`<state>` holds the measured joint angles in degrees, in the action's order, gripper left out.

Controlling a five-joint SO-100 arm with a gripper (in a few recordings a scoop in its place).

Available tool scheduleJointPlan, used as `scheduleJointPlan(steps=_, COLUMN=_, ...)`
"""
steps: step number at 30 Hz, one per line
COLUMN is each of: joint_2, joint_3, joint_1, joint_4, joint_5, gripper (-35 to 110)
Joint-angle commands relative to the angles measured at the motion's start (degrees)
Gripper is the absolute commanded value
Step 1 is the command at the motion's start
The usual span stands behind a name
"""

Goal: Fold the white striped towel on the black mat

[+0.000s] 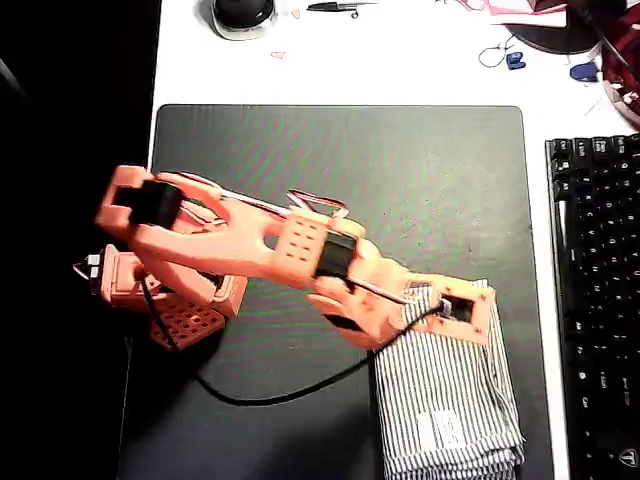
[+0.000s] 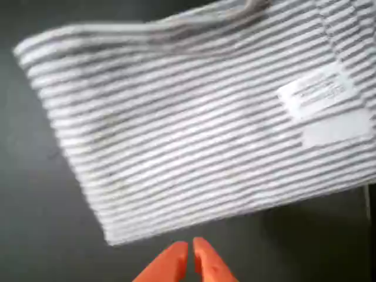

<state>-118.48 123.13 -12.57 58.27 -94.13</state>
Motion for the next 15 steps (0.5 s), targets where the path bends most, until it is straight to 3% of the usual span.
scheduleJointPlan(steps=1, joint_2=-9.6, joint_3=5.2, joint_1=3.5, joint_4=0.9, joint_5=0.2, gripper=0)
scheduleJointPlan(steps=15, joint_2=-34.5, joint_3=28.1, joint_1=14.9, joint_4=2.7, joint_5=1.1, gripper=0)
